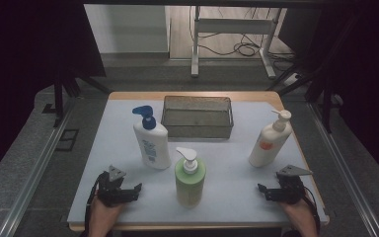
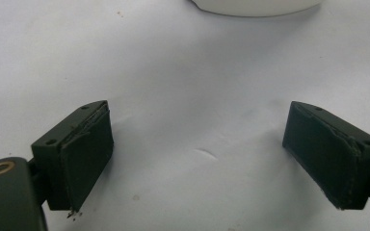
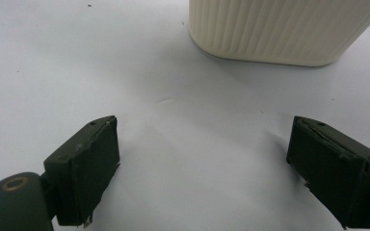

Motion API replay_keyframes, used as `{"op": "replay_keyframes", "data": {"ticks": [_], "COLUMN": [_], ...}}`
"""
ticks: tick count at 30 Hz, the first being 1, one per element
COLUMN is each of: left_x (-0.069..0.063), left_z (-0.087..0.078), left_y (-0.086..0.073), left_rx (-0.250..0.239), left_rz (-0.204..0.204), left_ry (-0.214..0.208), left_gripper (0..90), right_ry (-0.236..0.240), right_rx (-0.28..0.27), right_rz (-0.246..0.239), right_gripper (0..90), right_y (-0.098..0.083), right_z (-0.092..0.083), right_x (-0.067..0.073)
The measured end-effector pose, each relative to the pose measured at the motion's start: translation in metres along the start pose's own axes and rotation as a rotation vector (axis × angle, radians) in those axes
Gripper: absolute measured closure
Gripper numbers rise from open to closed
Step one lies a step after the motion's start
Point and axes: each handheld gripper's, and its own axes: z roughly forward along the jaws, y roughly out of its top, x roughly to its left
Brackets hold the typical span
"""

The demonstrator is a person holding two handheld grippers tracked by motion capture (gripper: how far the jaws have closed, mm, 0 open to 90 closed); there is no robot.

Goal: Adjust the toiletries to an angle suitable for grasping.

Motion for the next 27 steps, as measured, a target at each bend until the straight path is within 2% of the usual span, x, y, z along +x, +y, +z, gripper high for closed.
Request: {"op": "replay_keyframes", "data": {"ticks": [27], "left_x": [0.0001], "left_z": [0.0003], "left_y": [-0.0001], "left_rx": [-0.003], "left_rz": [-0.004], "left_ry": [-0.002], "left_gripper": [10.2], "right_ry": [0.002], "right_rx": [-0.001], "right_rz": [0.003], "right_gripper": [11.2], "right_y": [-0.0001], "right_z": [0.0001], "right_x": [-0.0002]}}
